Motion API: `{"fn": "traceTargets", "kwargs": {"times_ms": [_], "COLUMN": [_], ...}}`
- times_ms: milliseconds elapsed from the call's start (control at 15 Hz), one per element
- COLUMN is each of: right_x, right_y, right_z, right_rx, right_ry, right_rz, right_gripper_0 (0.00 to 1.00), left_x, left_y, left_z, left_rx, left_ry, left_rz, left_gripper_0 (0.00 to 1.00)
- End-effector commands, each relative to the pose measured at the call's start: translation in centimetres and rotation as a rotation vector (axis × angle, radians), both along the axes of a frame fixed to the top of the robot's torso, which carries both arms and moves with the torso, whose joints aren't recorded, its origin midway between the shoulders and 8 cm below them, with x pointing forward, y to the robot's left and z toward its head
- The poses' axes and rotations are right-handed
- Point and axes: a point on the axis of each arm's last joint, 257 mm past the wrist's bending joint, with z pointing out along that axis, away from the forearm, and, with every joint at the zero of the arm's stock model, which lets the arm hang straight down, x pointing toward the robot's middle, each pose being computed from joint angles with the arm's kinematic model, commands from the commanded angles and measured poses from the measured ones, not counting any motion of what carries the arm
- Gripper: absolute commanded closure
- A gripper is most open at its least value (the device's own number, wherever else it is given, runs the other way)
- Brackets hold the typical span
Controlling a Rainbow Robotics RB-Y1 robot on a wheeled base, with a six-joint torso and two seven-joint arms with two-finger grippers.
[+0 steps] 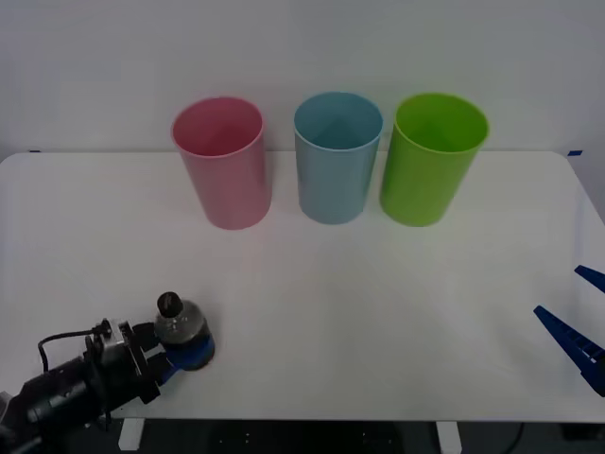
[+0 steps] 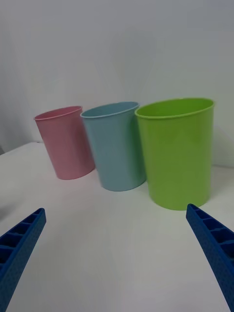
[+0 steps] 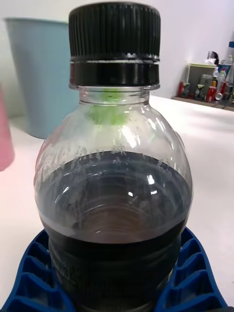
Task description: Grasp the object on the table and drop it into the matching bin: aluminum can to the light blue bin, PET bottle to the pink bin.
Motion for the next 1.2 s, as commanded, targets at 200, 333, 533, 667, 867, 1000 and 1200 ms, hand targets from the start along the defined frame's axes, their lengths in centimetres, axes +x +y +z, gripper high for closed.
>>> {"fn": "traceTargets", "kwargs": {"times_ms": [200, 333, 533, 667, 867, 1000, 1200], "right_x": [0.0, 0.0, 0.0, 0.0, 0.0, 0.0, 0.0], "right_y": [0.0, 0.0, 0.0, 0.0, 0.0, 0.0, 0.0], "right_z": [0.0, 0.0, 0.0, 0.0, 0.0, 0.0, 0.0], "right_rx": [0.0, 0.0, 0.0, 0.0, 0.0, 0.0, 0.0], "right_ry": [0.0, 0.0, 0.0, 0.0, 0.0, 0.0, 0.0], "right_rz": [0.0, 0.0, 0.0, 0.0, 0.0, 0.0, 0.0], "right_gripper_0": [0.0, 0.0, 0.0, 0.0, 0.0, 0.0, 0.0], "left_x": [1.1, 1.9, 2.0, 2.2, 2.8, 3.8, 5.7], "left_y": [2.9, 4.8, 7.6, 9.6, 12.5, 13.7, 13.4], "left_z": [3.0, 4.2, 6.7, 8.1, 10.7, 13.3, 17.7], "left_rx": [-0.083, -0.088, -0.138, -0.176, -0.231, -0.271, -0.358], "left_ry": [-0.025, -0.039, -0.012, 0.001, -0.007, -0.015, -0.027], "left_rz": [0.069, 0.142, 0.23, 0.281, 0.342, 0.38, 0.391], "left_gripper_0": [1.0, 1.0, 1.0, 1.0, 1.0, 1.0, 1.0]}}
